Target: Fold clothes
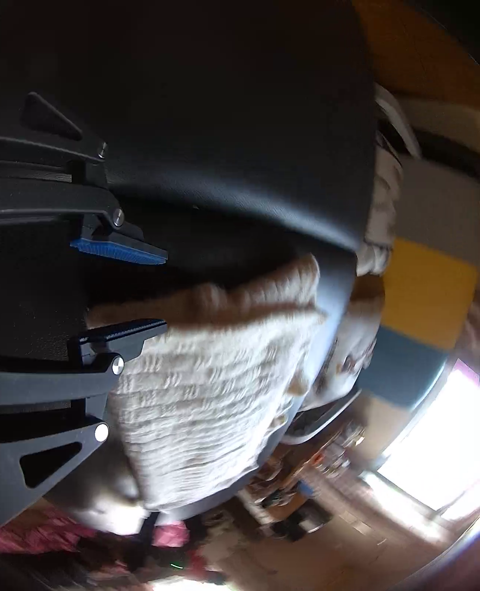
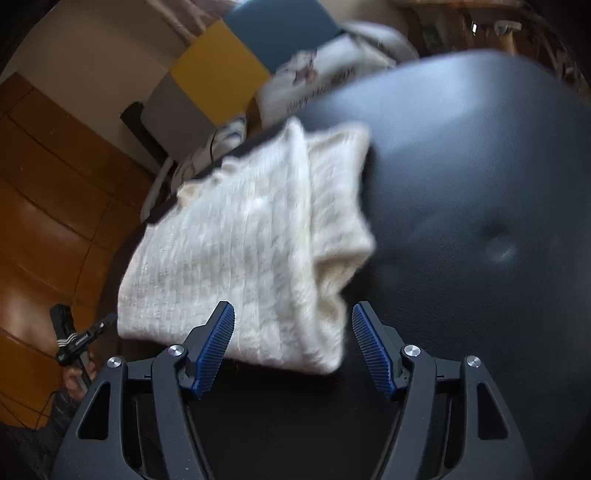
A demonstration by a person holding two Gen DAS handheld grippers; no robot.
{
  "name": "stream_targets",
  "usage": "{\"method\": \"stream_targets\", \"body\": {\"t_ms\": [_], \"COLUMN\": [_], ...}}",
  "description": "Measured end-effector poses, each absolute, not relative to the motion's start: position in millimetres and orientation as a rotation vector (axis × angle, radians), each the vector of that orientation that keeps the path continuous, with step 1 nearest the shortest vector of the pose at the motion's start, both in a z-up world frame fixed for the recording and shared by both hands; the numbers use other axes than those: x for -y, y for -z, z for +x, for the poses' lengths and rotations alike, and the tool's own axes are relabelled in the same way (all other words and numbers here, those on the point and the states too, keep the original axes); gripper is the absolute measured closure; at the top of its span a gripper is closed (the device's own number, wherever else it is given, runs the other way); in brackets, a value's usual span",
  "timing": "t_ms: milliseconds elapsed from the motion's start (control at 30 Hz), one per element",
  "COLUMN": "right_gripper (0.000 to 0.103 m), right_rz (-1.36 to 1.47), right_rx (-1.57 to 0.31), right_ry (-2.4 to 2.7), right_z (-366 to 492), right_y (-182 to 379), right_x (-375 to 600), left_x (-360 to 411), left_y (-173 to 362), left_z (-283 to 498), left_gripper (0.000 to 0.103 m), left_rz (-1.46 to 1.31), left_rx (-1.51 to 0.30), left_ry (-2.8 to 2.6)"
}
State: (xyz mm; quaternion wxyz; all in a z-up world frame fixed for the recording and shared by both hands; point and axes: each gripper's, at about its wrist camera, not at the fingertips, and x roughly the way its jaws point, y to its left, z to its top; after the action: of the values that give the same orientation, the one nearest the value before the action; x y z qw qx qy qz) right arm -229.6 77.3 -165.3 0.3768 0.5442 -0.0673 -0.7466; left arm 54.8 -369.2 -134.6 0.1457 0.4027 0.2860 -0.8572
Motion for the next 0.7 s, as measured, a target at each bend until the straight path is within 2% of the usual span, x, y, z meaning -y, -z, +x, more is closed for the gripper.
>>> {"method": "stream_targets", "body": {"t_ms": [33,133,233,333,467,567,700], "right_gripper": [0.033,0.033,0.033,0.033,0.033,0.033,0.033], "right_rz": [1.398,1.399,1.324,1.225,1.162,1.184,1.244], "right_rx": [0.093,0.118,0.007,0.047,-0.019,-0.085,-0.07], "right_ry": [1.929,1.893,1.991,1.982,1.958,1.954,1.901], "right_z": [-224.3,-212.8,-199.0,-191.3,-190.1,-196.1,-205.8], "right_y": [167.5,163.2,139.1,109.7,87.3,94.1,115.8], "right_x": [-70.8,-71.0,-73.8,-66.9,-22.5,19.8,53.5], "left_x": [372.7,380.0,384.7,394.7,408.0,417.0,431.2], "left_y": [135.6,134.9,131.5,132.0,129.9,133.9,145.6], "left_z": [58.9,71.6,79.9,76.9,57.5,39.4,16.6], "left_gripper": [0.073,0.071,0.067,0.065,0.058,0.053,0.052], "left_rz": [1.139,1.089,1.065,1.059,1.041,1.058,1.135], "left_rx": [-0.857,-0.94,-0.977,-1.083,-1.174,-1.219,-1.356], "left_ry": [2.454,2.468,2.522,2.556,2.583,2.573,2.536]}}
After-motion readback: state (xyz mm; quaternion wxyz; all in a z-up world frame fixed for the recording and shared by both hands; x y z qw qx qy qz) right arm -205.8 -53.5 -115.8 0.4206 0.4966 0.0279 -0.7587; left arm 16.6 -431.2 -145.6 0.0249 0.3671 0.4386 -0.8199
